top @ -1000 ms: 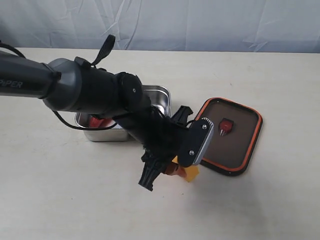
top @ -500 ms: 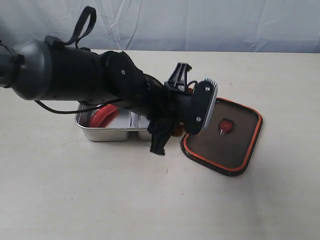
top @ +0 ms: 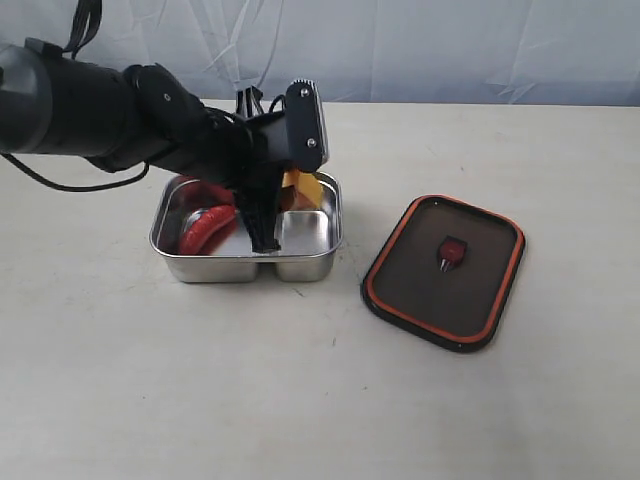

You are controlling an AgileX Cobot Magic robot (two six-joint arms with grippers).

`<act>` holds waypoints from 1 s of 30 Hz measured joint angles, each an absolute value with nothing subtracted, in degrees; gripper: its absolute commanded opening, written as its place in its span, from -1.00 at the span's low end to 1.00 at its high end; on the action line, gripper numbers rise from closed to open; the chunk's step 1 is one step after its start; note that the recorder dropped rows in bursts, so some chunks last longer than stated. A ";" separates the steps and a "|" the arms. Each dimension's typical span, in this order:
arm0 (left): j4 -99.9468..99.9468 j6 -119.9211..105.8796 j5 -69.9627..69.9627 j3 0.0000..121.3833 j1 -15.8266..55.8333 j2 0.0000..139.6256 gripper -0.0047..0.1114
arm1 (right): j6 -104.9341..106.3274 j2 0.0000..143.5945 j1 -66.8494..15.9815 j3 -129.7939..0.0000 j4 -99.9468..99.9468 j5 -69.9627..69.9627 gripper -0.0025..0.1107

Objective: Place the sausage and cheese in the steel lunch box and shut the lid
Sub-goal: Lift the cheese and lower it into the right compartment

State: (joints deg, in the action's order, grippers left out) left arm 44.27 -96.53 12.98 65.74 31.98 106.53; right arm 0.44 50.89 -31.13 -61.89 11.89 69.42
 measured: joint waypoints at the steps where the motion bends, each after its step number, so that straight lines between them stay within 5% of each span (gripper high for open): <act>1: 44.77 -96.43 13.47 65.74 31.98 107.16 -0.92 | 0.44 50.89 -31.13 -61.89 11.89 69.21 -0.96; 6: 49.23 -96.43 14.11 65.74 31.98 109.39 -0.75 | 0.00 50.89 -31.13 -61.89 11.89 69.06 -0.96; 15: 52.09 -96.43 14.61 65.94 31.98 109.39 0.09 | 0.00 50.89 -31.13 -61.89 11.89 69.06 -0.96; 26: 52.31 -95.38 15.10 65.96 31.98 108.39 0.03 | -6.39 51.49 -31.13 -61.89 14.11 62.63 -0.96; 30: 52.07 -87.01 15.78 65.96 31.39 104.58 -0.52 | -11.07 55.99 -31.13 -61.89 17.51 61.01 -0.96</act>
